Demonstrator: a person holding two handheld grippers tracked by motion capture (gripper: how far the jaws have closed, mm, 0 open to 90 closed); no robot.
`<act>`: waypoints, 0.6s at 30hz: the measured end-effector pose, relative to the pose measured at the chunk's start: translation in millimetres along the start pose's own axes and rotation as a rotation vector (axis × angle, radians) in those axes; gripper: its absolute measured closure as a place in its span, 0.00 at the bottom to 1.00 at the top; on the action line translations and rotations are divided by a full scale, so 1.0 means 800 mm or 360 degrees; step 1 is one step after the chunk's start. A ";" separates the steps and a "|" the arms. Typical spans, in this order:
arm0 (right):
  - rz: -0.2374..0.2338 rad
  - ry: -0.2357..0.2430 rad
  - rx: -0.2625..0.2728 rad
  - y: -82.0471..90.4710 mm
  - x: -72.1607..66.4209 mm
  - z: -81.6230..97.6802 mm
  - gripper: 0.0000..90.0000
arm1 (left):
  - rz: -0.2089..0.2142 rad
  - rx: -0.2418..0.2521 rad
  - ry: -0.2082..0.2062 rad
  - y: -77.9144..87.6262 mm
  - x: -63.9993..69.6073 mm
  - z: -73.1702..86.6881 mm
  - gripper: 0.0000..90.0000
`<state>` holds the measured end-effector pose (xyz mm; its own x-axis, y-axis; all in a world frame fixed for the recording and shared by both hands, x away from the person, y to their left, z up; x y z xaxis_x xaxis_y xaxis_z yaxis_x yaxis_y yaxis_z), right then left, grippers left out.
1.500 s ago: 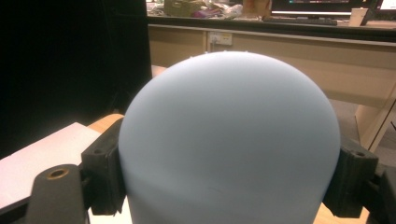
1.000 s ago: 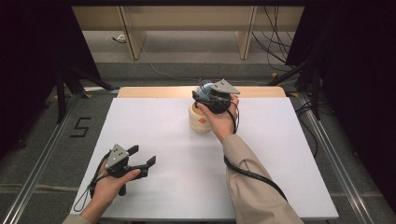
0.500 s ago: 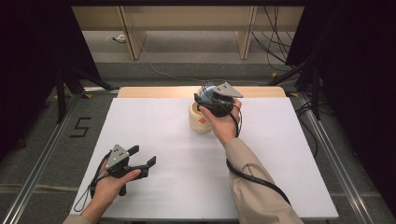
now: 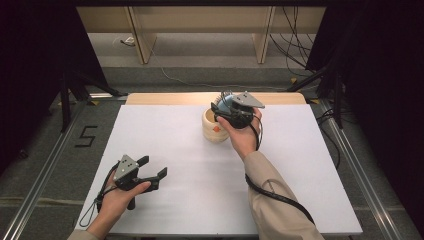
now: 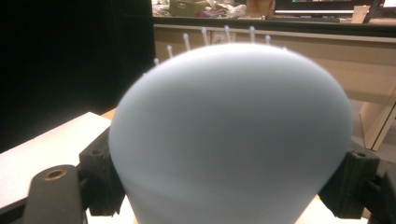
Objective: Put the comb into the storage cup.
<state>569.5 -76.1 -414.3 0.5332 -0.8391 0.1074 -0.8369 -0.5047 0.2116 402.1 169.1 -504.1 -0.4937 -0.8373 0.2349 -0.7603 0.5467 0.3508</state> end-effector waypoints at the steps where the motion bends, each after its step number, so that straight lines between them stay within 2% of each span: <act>1: 0.0000 -0.0002 -0.0003 0.000 0.000 0.001 0.21 | 0.0000 -0.0001 -0.0001 0.000 0.000 0.000 0.18; 18: -0.0014 -0.0047 0.0031 0.005 0.001 -0.001 0.18 | 0.0000 -0.0001 -0.0001 0.000 0.000 0.000 0.18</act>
Point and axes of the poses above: each handheld gripper's, and its own axes: y roughly backward along the jaws, z roughly out of its underside, x roughly to its right, the point moved 8 cm from there along -y, roughly forward along the jaws, and after that the axes turned 7 degrees about y, right-handed, at the moved point
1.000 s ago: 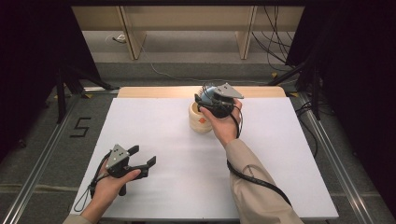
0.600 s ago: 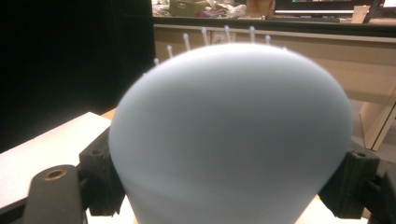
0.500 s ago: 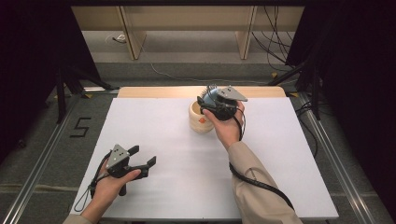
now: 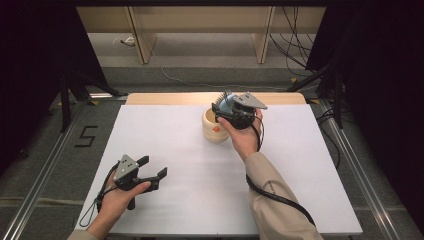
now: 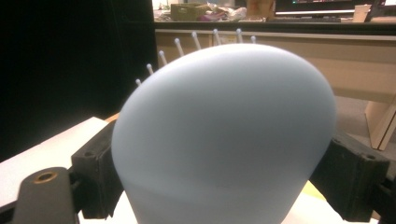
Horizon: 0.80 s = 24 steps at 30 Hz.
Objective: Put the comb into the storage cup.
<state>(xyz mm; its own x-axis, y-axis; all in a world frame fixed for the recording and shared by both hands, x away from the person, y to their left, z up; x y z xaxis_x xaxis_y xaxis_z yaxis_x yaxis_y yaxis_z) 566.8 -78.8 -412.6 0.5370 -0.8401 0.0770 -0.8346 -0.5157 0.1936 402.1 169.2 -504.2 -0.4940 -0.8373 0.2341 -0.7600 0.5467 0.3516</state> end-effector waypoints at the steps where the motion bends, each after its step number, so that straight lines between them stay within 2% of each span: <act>1: -0.0007 0.0002 0.0000 0.000 -0.001 0.000 0.18 | 0.0000 -0.0001 -0.0001 0.000 0.000 0.000 0.18; 8: -0.0062 -0.0010 0.0018 0.007 -0.004 -0.002 0.17 | -0.0001 0.0000 -0.0001 0.000 0.000 0.000 0.18; 10: -0.0080 -0.0009 0.0019 0.010 -0.006 -0.003 0.14 | -0.0002 0.0000 0.0000 0.000 0.000 0.000 0.18; 12: -0.0059 -0.0016 0.0018 0.013 -0.006 -0.002 0.04 | -0.0003 0.0000 0.0000 0.000 0.000 0.000 0.18; 24: -0.0016 -0.0017 0.0031 0.023 -0.003 0.002 0.00 | -0.0003 -0.0002 0.0002 -0.001 0.000 0.000 0.18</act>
Point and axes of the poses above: each handheld gripper's, and its own axes: y roughly backward along the jaws, z roughly out of its underside, x roughly to its right, the point moved 8 cm from there along -y, roughly forward along the jaws, and after that the axes turned 7 degrees about y, right-handed, at the moved point
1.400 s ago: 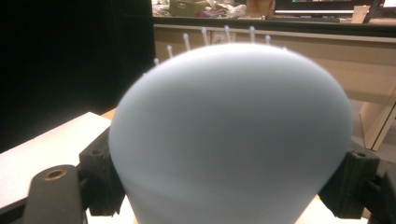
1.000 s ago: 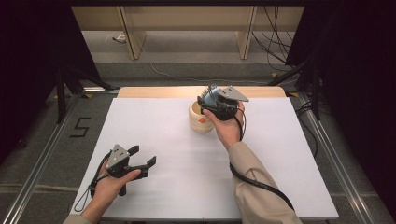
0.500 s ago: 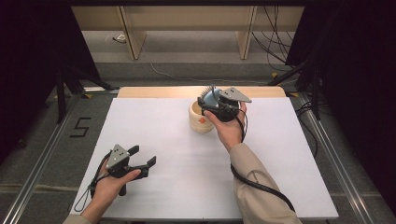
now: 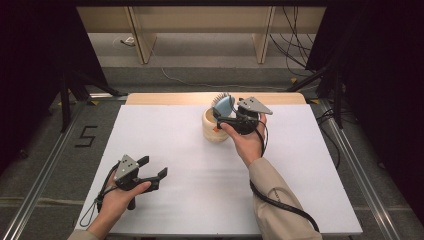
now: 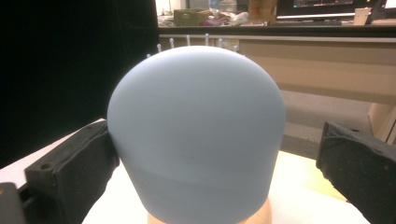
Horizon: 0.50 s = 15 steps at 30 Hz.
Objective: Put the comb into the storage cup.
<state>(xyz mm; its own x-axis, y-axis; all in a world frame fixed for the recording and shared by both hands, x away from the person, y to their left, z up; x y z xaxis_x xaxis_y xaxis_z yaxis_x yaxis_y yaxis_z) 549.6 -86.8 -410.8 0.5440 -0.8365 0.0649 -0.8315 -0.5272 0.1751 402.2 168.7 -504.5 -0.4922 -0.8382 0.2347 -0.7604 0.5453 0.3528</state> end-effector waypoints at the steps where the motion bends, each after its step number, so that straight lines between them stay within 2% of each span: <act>1: 0.0001 0.0001 -0.0003 0.001 0.000 0.000 0.00 | 0.0000 0.0001 0.0001 0.000 0.000 0.000 0.18; 15: -0.0034 0.0040 0.0010 0.017 -0.005 -0.003 0.00 | -0.0003 0.0000 -0.0003 0.000 -0.001 0.000 0.18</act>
Point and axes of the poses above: each handheld gripper's, and its own axes: y roughly backward along the jaws, z roughly out of its underside, x roughly to its right, the point moved 8 cm from there along -y, roughly forward along the jaws, and after that the axes turned 7 degrees about y, right-handed, at the moved point
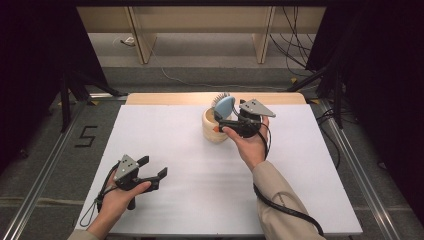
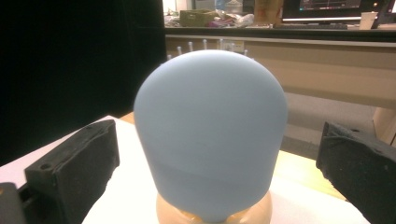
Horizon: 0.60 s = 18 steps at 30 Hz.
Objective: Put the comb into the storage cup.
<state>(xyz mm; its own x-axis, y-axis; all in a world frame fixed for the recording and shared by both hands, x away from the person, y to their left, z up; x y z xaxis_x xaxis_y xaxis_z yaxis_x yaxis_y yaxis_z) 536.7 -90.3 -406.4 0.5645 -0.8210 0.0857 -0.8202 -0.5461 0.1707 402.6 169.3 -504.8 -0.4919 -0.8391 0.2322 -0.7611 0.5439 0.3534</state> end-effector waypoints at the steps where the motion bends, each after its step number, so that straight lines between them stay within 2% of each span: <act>1: -0.0001 -0.0001 0.0002 0.002 0.000 -0.001 0.00 | 0.0000 -0.0001 0.0000 0.000 0.000 0.000 0.18; 12: -0.0011 0.0028 -0.0009 0.025 0.010 0.001 0.01 | -0.0005 0.0004 0.0000 0.000 0.000 -0.001 0.18; 18: 0.0024 0.0030 -0.0010 0.039 0.021 0.007 0.01 | -0.0006 0.0001 0.0001 0.000 0.001 0.000 0.18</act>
<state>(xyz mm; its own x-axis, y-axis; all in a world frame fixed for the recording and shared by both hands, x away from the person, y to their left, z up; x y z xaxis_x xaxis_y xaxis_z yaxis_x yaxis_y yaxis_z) 519.9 -121.7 -405.1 0.5540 -0.8256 0.1069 -0.8279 -0.5328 0.1752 402.4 168.8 -504.6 -0.4889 -0.8410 0.2315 -0.7632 0.5409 0.3535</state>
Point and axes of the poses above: each handheld gripper's, and its own axes: y roughly backward along the jaws, z roughly out of its underside, x roughly to its right, the point moved 8 cm from there along -y, roughly forward along the jaws, and after that the axes turned 7 degrees about y, right-handed, at the moved point
